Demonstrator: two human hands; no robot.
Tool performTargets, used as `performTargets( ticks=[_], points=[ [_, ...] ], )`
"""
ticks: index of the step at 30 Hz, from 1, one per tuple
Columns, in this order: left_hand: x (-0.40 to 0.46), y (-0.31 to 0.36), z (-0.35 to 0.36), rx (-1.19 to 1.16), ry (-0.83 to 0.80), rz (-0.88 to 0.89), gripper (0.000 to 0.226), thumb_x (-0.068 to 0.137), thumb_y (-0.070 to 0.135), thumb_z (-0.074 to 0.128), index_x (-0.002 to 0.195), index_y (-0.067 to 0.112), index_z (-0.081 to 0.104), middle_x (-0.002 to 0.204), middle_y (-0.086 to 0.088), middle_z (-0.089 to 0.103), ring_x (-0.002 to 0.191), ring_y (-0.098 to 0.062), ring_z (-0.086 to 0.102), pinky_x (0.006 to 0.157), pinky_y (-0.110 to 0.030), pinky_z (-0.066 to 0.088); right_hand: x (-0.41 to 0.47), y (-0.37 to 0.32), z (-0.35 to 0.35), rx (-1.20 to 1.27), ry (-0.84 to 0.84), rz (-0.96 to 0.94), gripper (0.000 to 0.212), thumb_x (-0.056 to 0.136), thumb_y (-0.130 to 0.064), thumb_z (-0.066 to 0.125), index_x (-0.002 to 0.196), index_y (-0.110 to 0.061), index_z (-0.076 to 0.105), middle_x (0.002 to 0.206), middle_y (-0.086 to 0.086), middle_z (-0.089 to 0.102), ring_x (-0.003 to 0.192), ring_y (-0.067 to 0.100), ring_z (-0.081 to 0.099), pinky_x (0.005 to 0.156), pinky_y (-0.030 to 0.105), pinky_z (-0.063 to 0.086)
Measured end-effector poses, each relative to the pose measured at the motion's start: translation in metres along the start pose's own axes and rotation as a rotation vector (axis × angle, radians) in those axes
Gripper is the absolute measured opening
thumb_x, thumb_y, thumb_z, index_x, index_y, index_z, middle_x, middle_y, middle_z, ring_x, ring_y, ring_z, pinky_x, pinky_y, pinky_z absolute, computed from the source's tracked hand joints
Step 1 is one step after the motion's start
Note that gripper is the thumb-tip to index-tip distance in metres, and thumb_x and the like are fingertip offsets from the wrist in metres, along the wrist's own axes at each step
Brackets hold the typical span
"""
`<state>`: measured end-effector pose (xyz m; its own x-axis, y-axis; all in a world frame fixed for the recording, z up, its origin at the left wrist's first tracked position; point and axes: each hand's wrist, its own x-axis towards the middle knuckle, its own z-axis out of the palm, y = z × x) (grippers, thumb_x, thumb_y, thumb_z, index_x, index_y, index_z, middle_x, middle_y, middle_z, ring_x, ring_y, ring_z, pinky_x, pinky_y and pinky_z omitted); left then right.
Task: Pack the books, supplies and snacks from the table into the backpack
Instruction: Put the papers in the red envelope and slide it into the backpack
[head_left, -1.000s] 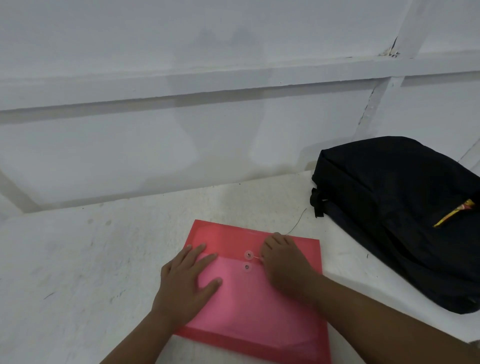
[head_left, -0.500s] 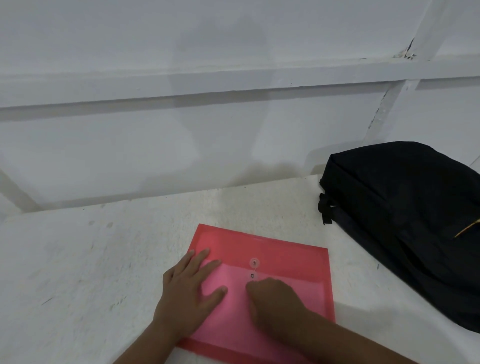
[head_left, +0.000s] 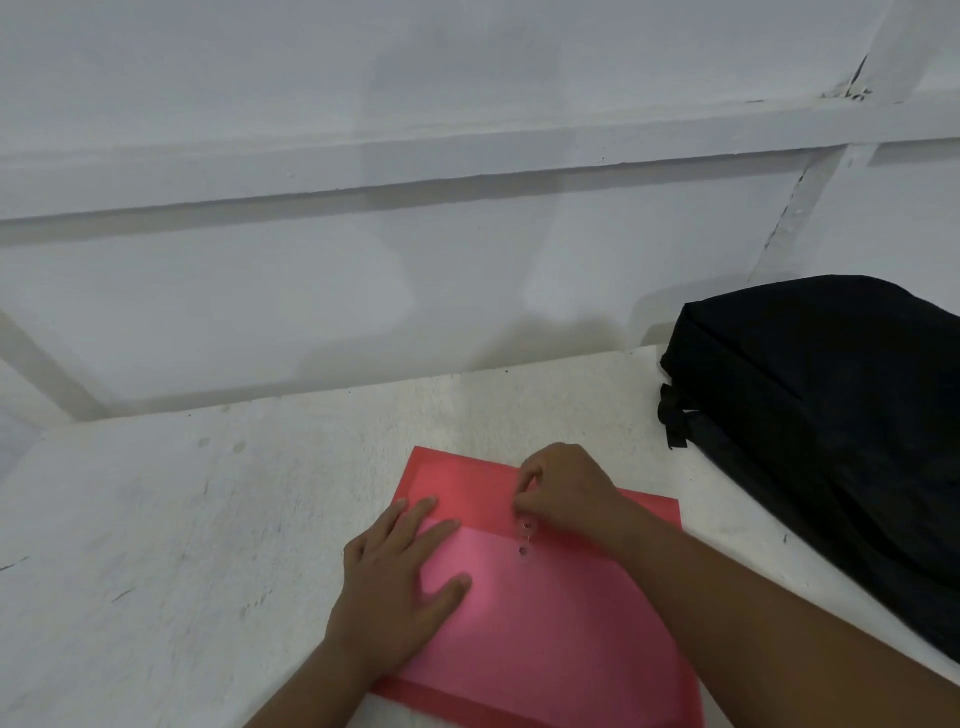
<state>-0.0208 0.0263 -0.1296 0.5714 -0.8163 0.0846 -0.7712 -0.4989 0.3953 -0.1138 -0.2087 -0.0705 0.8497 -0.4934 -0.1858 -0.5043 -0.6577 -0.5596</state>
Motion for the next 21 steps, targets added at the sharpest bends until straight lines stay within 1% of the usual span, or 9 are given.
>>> performTargets(
  ticks=[4,7,9,11,12,14,17,19,21],
  points=[
    [0.0,0.001,-0.002,0.014,-0.009,-0.005,0.065,0.083,0.081,0.036,0.142,0.053,0.04,0.158,0.031,0.013,0.151,-0.003,0.003,0.115,-0.032,0.01,-0.001,0.015,-0.007,0.069,0.03,0.096,0.002,0.066,-0.027,0.079,0.065,-0.028,0.077,0.065,-0.016,0.07,0.066,0.0,0.065,0.067,0.027,0.058],
    [0.0,0.001,-0.003,0.004,-0.008,-0.006,0.064,0.083,0.081,0.036,0.142,0.055,0.038,0.158,0.032,0.013,0.151,-0.002,0.002,0.115,-0.032,0.009,-0.012,0.026,-0.005,0.061,0.087,0.137,0.004,0.071,-0.025,0.076,0.067,-0.026,0.077,0.07,-0.014,0.07,0.07,0.001,0.065,0.069,0.027,0.058],
    [0.0,0.001,-0.003,-0.006,-0.004,-0.006,0.064,0.083,0.081,0.038,0.142,0.054,0.039,0.158,0.031,0.014,0.151,-0.002,0.002,0.116,-0.034,0.011,-0.023,0.029,-0.001,0.006,0.117,0.128,0.006,0.075,-0.027,0.072,0.07,-0.028,0.076,0.072,-0.016,0.068,0.072,0.0,0.062,0.069,0.023,0.055],
    [0.001,0.001,-0.001,-0.009,0.005,-0.005,0.064,0.083,0.08,0.039,0.141,0.054,0.04,0.158,0.03,0.016,0.15,-0.001,0.003,0.116,-0.035,0.012,-0.032,0.028,0.003,-0.058,0.127,0.093,0.009,0.08,-0.029,0.068,0.076,-0.029,0.076,0.07,-0.018,0.064,0.071,0.0,0.06,0.065,0.018,0.049],
    [0.001,0.001,-0.001,-0.007,0.008,-0.003,0.064,0.083,0.08,0.039,0.141,0.053,0.041,0.158,0.03,0.017,0.15,-0.001,0.004,0.116,-0.035,0.012,-0.033,0.026,0.005,-0.093,0.132,0.069,0.011,0.082,-0.03,0.066,0.079,-0.029,0.076,0.07,-0.018,0.063,0.07,0.001,0.059,0.064,0.018,0.048],
    [0.001,0.001,0.0,-0.005,0.005,-0.002,0.064,0.084,0.08,0.039,0.142,0.053,0.041,0.158,0.029,0.018,0.15,-0.002,0.004,0.115,-0.035,0.013,-0.031,0.02,0.003,-0.131,0.145,0.032,0.013,0.083,-0.031,0.063,0.083,-0.029,0.076,0.075,-0.015,0.068,0.072,0.002,0.061,0.067,0.021,0.05],
    [0.001,0.001,0.0,-0.011,0.003,-0.007,0.064,0.083,0.08,0.04,0.141,0.053,0.042,0.158,0.03,0.018,0.151,-0.003,0.005,0.115,-0.036,0.014,-0.024,0.013,-0.005,-0.192,0.09,0.037,0.015,0.085,-0.028,0.061,0.083,-0.026,0.075,0.082,-0.012,0.07,0.076,0.007,0.063,0.07,0.026,0.054],
    [0.001,0.001,-0.001,-0.014,-0.002,-0.012,0.065,0.083,0.081,0.038,0.141,0.053,0.041,0.158,0.031,0.016,0.15,-0.002,0.004,0.116,-0.035,0.013,-0.024,0.013,-0.008,-0.307,0.005,0.03,0.019,0.087,-0.025,0.055,0.08,-0.022,0.072,0.08,-0.008,0.068,0.073,0.011,0.063,0.068,0.028,0.055],
    [0.001,0.002,-0.002,-0.014,0.0,-0.012,0.065,0.083,0.082,0.038,0.142,0.054,0.04,0.158,0.031,0.016,0.15,-0.001,0.004,0.116,-0.035,0.012,-0.032,0.013,-0.006,-0.427,-0.086,0.014,0.022,0.092,-0.021,0.048,0.079,-0.018,0.065,0.077,-0.003,0.06,0.071,0.016,0.06,0.067,0.03,0.052]
  ],
)
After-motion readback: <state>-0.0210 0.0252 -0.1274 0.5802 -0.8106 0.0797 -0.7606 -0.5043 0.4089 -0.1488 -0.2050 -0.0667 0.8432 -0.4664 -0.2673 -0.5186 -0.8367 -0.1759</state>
